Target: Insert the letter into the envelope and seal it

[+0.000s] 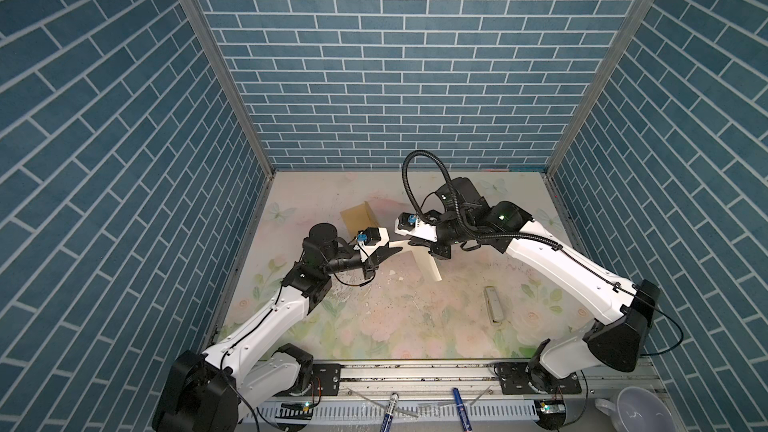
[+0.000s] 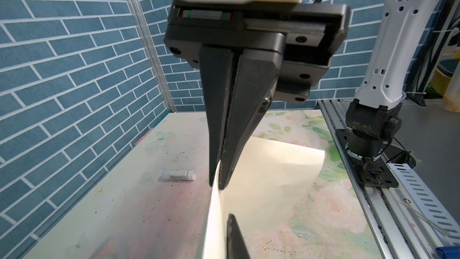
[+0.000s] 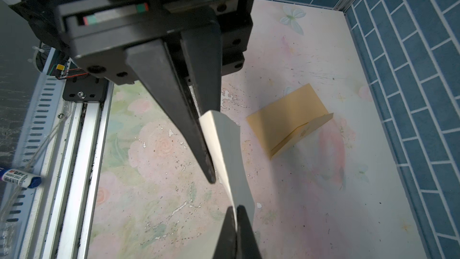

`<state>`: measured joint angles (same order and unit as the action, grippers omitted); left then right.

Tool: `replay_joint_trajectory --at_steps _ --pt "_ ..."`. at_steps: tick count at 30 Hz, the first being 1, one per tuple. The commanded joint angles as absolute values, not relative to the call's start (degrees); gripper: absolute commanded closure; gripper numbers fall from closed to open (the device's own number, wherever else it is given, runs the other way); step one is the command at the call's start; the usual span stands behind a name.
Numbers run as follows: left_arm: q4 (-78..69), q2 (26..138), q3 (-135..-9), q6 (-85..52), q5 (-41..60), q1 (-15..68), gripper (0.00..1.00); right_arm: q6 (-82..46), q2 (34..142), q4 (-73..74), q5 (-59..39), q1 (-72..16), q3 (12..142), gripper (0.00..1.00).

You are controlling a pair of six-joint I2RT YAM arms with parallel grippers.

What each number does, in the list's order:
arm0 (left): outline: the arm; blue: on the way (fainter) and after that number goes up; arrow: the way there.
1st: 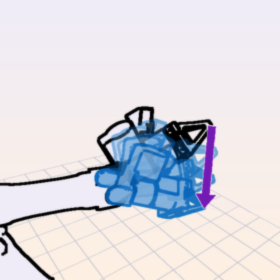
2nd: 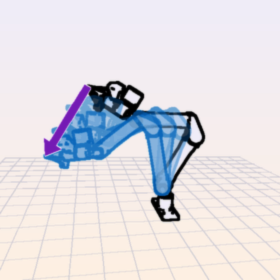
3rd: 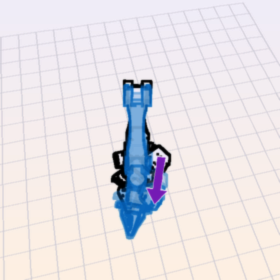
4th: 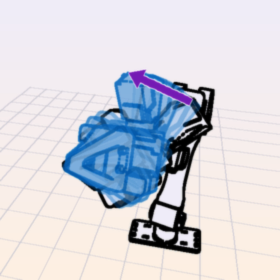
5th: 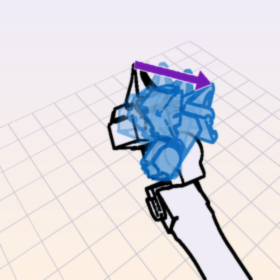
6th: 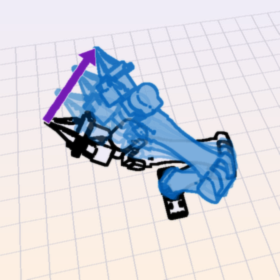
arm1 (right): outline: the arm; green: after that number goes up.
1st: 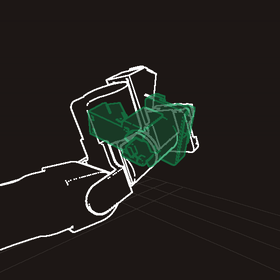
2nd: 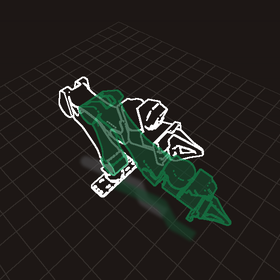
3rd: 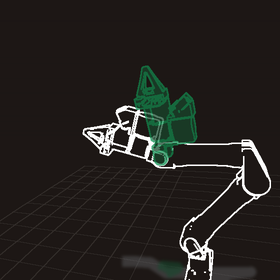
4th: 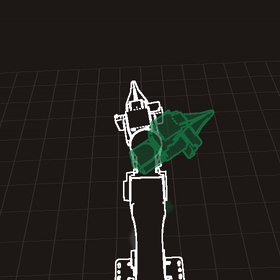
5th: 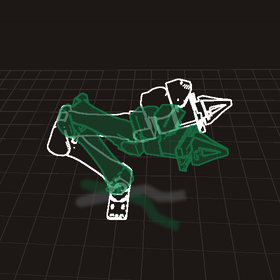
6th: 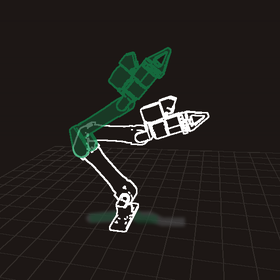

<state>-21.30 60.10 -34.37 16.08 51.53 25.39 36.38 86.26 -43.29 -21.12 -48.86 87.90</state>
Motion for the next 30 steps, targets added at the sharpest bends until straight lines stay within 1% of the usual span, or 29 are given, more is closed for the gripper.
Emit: replay_joint_trajectory --at_steps 1,3,4,6,9,13,16,17,21,30 --pt "-20.67 58.68 -35.45 16.59 50.34 25.7 0.91 37.44 85.53 -43.6 -20.92 -49.17 86.98 1.0" --pt "-19.12 58.07 -35.62 17.58 48.97 25.66 0.89 37.44 85.21 -43.31 -20.62 -49.14 86.62 1.0" --pt "-18.2 57.53 -35.76 18.24 48.42 25.66 0.83 37.44 85.03 -43.16 -20.42 -49.13 86.36 1.0" --pt "-15.7 56.18 -36.11 19.37 46.7 25.71 0.79 37.67 84.52 -42.83 -19.68 -49.06 85.67 1.0" --pt "-9.01 52.73 -37.38 22.57 44.26 25.67 0.69 38.06 83.7 -42.54 -18.06 -48.93 84.54 1.0" --pt "-0.08 47.43 -39.3 27.25 42.33 25.58 0.56 38.23 82.72 -42.25 -18.65 -48.6 83.42 1.0" --pt "2.15 45.17 -39.73 28.3 42.29 25.58 0.45 38.34 82.44 -41.92 -20.07 -48.54 82.95 1.0" --pt "1.94 45.09 -39.73 28.37 42.53 25.64 0.42 38.4 82.44 -41.84 -20.52 -48.59 82.84 1.0" --pt "-0.15 46.95 -39.73 27.44 45.03 25.58 0.38 38.76 82.53 -41.4 -22.22 -48.6 82.87 1.0" --pt "-6.49 53.76 -39.73 24.4 48.06 25.58 0.38 38.98 82.1 -40.69 -25.55 -48.78 82.64 1.0"
